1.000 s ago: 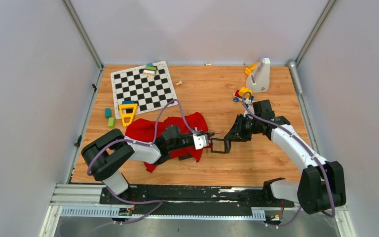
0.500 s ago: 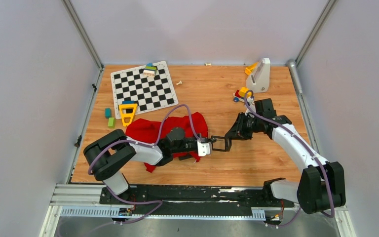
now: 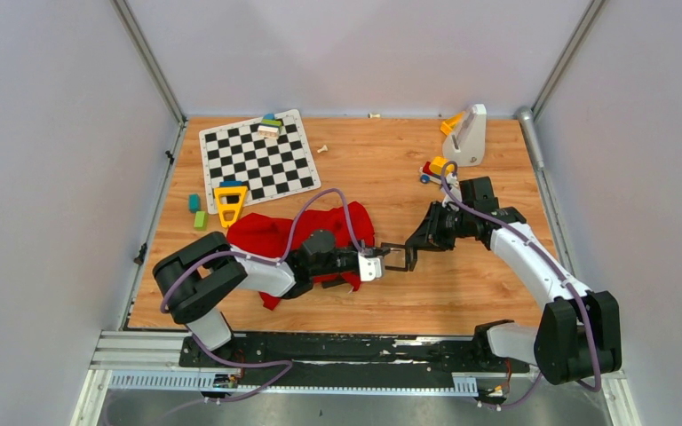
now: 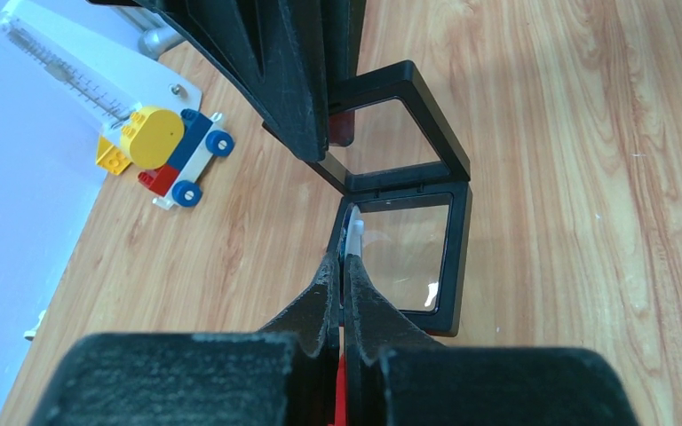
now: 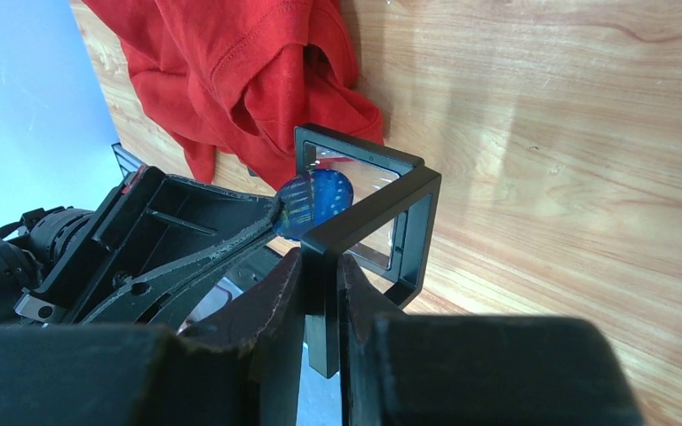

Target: Remove the brooch from the garment

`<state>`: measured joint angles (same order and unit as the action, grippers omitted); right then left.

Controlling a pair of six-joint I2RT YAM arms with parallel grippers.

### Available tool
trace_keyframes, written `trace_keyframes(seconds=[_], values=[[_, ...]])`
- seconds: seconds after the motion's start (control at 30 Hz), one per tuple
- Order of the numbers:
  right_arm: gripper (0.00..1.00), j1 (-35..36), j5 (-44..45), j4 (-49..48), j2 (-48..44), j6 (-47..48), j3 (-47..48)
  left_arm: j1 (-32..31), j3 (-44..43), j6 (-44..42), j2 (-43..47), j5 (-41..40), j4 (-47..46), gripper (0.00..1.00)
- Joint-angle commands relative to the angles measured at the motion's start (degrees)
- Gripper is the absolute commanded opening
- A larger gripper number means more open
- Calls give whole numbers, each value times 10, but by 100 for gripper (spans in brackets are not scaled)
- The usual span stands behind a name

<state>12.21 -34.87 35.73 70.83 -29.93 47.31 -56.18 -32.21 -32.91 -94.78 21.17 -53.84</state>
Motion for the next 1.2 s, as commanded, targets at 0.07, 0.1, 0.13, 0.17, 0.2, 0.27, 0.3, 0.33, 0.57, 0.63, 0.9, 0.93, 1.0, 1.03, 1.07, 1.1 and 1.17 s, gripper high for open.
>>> trace_keyframes(seconds=[0.07, 0.1, 0.13, 0.17, 0.2, 0.27, 0.3, 0.33, 0.57, 0.63, 0.9, 0.93, 1.0, 1.03, 1.07, 1.1, 1.17], values=[[0, -2, -21, -20, -7, -10, 20, -5, -14, -8, -7, -28, -44, 0], [0, -2, -23, -21, -7, -10, 20, -5, -14, -6, -8, -31, -49, 0], [0, -2, -25, -21, -7, -10, 19, -6, -13, -5, -8, -37, -53, 0], [0, -2, -26, -21, -7, -10, 18, -6, -13, -4, -9, -40, -62, 0], [0, -2, -26, -22, -7, -10, 18, -6, -12, -4, -10, -46, -67, 0], [0, -2, -26, -22, -7, -9, 17, -6, -9, -2, -9, -49, -79, 0], [0, -2, -26, -22, -6, -10, 16, -6, -9, -1, -9, -48, -79, 0], [0, -2, -26, -22, -7, -10, 16, -6, -10, -2, -9, -42, -78, 0], [0, -2, -18, -22, -5, -11, 17, -6, -14, -3, -13, -10, -59, 0], [0, -2, -14, -22, -4, -12, 17, -8, -14, -10, -12, -6, -51, 0], [0, -5, -13, -21, -1, -14, 23, -12, -23, -24, -15, 1, -16, 0], [0, -6, -14, -22, -2, -14, 23, -12, -26, -25, -17, 2, -4, 0], [0, -7, -12, -21, -3, -14, 23, -14, -32, -27, -22, 7, 8, 2], [0, -8, -13, -21, -3, -14, 23, -14, -35, -27, -23, 7, 11, 3], [0, -10, -13, -22, -2, -14, 24, -14, -36, -28, -26, 8, 18, 8], [0, -12, -13, -21, -2, -15, 24, -15, -39, -28, -28, 9, 22, 11], [0, -15, -10, -21, -4, -15, 24, -16, -43, -29, -29, 16, 35, 22]])
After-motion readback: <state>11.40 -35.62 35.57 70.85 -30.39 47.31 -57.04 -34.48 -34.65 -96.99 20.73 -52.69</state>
